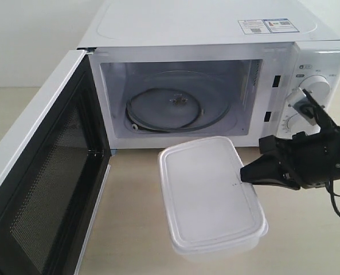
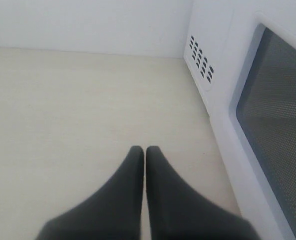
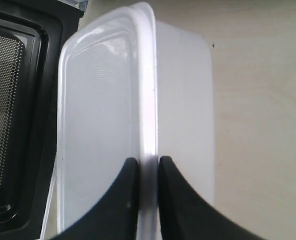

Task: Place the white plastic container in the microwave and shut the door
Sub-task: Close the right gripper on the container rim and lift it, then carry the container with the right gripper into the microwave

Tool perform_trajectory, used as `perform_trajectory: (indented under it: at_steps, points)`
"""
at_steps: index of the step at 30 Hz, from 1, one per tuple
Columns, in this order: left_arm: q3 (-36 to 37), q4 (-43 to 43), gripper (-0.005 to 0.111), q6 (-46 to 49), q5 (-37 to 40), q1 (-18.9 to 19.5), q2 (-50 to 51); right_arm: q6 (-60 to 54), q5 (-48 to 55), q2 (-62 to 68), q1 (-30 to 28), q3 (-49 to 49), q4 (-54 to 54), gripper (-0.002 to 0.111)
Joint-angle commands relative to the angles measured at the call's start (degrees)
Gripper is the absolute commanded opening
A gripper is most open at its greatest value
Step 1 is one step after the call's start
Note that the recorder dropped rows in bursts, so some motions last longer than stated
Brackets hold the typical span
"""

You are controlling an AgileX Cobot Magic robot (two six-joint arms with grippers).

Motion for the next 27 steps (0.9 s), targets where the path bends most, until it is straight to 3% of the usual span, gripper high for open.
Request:
perform_trajectory:
  at_steps: [1,9,16,23,27]
  points:
    - [0.2,-0.2,0.004,0.1,-0.2,0.1,-0.1,1.7,1.7,-4.6,0.0,0.5,0.5,0.000]
    - [0.2,-0.2,0.004,0.1,-0.2,0.1,-0.1,1.6,0.6,-9.8,0.0,3.8,2.6,0.000]
    - [0.2,-0.2,0.004,0.1,-0.2,0.1,-0.1,5.3,-6.1,-10.9,10.0,5.0,2.9,0.000]
    - [0.2,-0.2,0.004,0.1,-0.2,0.1,-0.1,25.3,-32.8,-14.6,27.1,5.8,1.3,0.000]
    - [0.2,-0.2,0.004,0.1,-0.2,0.1,-0.1,34.5,-43.0,-15.7,33.5,7.1,-1.0,0.000]
